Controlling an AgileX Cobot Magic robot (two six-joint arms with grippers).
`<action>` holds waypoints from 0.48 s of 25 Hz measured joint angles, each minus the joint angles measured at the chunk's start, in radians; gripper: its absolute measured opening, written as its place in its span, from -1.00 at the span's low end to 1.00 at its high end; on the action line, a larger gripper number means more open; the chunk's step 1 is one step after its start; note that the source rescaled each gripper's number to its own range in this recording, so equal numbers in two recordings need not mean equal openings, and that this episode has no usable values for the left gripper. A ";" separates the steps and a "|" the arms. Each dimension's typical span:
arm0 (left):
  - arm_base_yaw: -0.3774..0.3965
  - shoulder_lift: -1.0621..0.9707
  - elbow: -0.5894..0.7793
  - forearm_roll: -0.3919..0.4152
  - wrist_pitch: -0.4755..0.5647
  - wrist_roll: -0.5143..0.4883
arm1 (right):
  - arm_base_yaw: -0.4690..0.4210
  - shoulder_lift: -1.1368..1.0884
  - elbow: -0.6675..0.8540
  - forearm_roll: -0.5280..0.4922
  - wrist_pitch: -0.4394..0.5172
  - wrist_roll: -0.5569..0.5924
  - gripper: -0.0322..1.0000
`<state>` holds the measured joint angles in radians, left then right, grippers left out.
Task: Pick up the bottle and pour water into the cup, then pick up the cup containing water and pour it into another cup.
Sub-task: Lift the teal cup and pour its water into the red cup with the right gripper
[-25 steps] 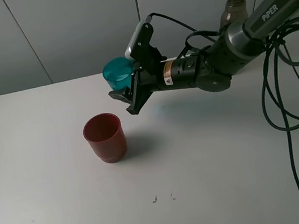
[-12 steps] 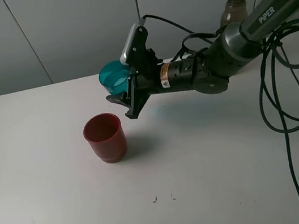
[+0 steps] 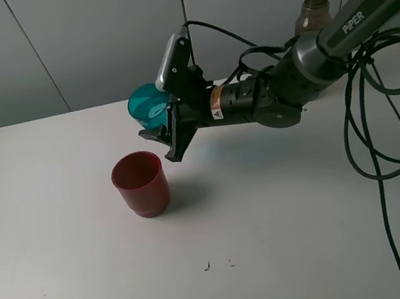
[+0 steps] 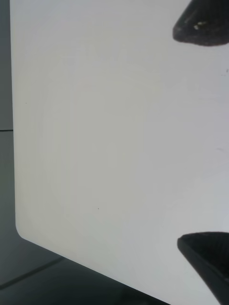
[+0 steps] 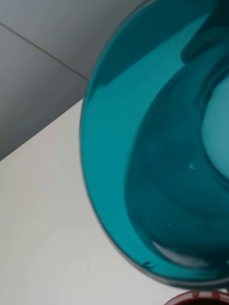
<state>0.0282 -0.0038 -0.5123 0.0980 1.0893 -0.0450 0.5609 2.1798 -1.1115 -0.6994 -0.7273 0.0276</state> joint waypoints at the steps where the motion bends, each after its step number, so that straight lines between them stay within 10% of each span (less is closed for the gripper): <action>1: 0.000 0.000 0.000 0.000 0.000 0.000 | 0.002 0.000 -0.007 0.003 0.000 -0.003 -0.78; 12: 0.000 0.000 0.000 0.000 0.000 0.000 | 0.013 0.000 -0.028 0.004 0.000 -0.013 -0.78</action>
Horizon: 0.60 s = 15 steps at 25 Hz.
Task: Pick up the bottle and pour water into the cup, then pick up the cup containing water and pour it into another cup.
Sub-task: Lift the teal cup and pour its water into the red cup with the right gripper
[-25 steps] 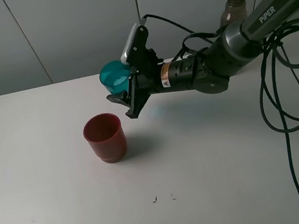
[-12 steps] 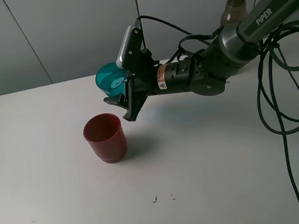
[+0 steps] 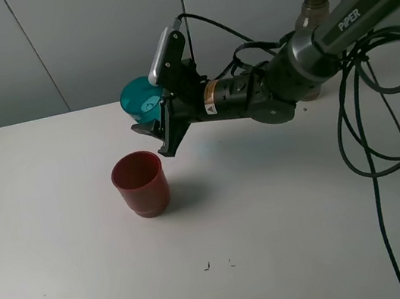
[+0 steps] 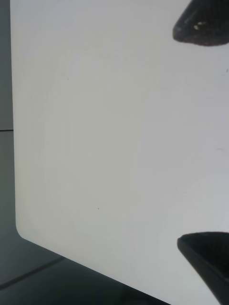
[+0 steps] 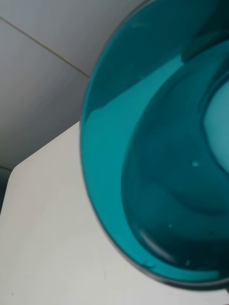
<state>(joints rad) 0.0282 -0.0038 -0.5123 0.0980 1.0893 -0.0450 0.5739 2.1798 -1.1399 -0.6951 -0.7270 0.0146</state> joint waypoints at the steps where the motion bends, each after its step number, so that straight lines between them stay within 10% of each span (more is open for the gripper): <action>1: 0.000 0.000 0.000 0.000 0.000 0.000 | 0.001 0.000 0.000 0.000 0.000 0.000 -0.78; 15: 0.000 0.000 0.000 0.000 0.000 0.002 | 0.018 0.000 0.000 0.000 0.002 -0.015 -0.78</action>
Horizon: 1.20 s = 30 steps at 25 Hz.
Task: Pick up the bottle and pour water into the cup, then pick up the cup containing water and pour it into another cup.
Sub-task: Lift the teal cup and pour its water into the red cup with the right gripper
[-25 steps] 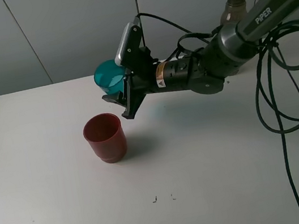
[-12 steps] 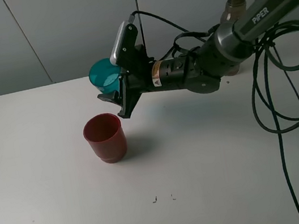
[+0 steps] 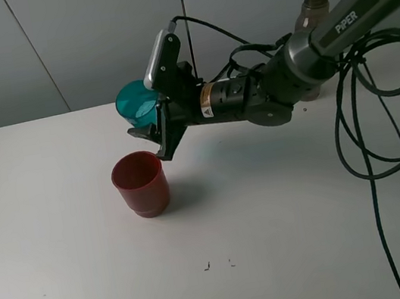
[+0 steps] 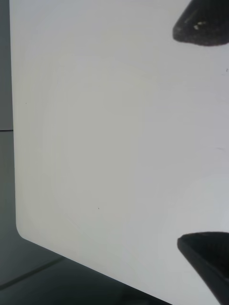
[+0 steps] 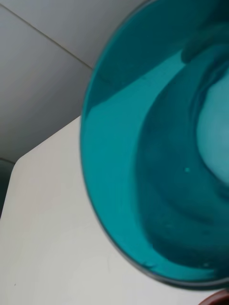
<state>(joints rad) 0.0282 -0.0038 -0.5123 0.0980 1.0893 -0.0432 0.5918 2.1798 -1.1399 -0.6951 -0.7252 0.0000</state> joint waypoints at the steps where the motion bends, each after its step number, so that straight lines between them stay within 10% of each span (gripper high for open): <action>1: 0.000 0.000 0.000 0.000 0.000 0.000 | 0.000 0.000 0.000 0.000 0.000 -0.006 -0.78; 30: 0.000 0.000 0.000 0.000 0.000 0.000 | 0.013 0.000 0.000 0.012 -0.018 -0.702 -0.78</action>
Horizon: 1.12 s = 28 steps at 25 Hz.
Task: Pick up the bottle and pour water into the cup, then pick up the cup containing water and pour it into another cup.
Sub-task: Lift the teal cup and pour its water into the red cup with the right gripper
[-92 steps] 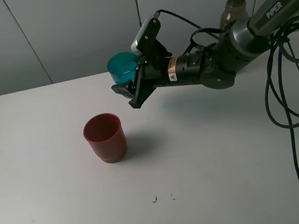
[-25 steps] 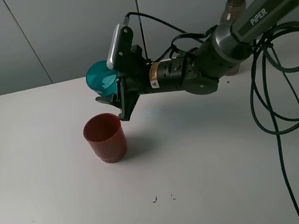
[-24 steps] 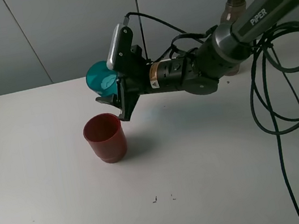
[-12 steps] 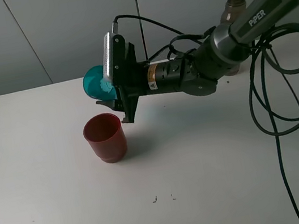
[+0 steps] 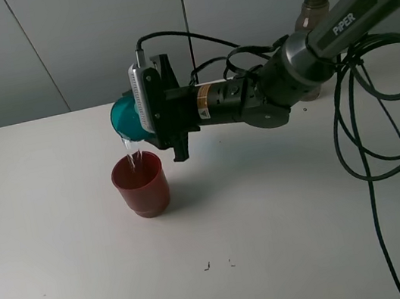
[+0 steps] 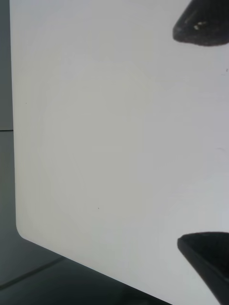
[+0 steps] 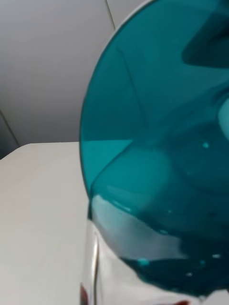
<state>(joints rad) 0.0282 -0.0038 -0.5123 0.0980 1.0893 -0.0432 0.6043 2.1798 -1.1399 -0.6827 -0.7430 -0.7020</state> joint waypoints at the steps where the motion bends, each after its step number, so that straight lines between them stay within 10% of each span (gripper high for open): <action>1: 0.000 0.000 0.000 0.000 0.000 0.000 | 0.000 0.000 0.000 0.008 0.000 -0.009 -0.78; 28: 0.000 0.000 0.000 0.000 0.000 0.002 | 0.002 -0.005 -0.001 0.047 -0.012 -0.336 -0.78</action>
<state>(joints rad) 0.0282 -0.0038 -0.5123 0.0980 1.0893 -0.0413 0.6066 2.1744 -1.1412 -0.6353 -0.7546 -1.0377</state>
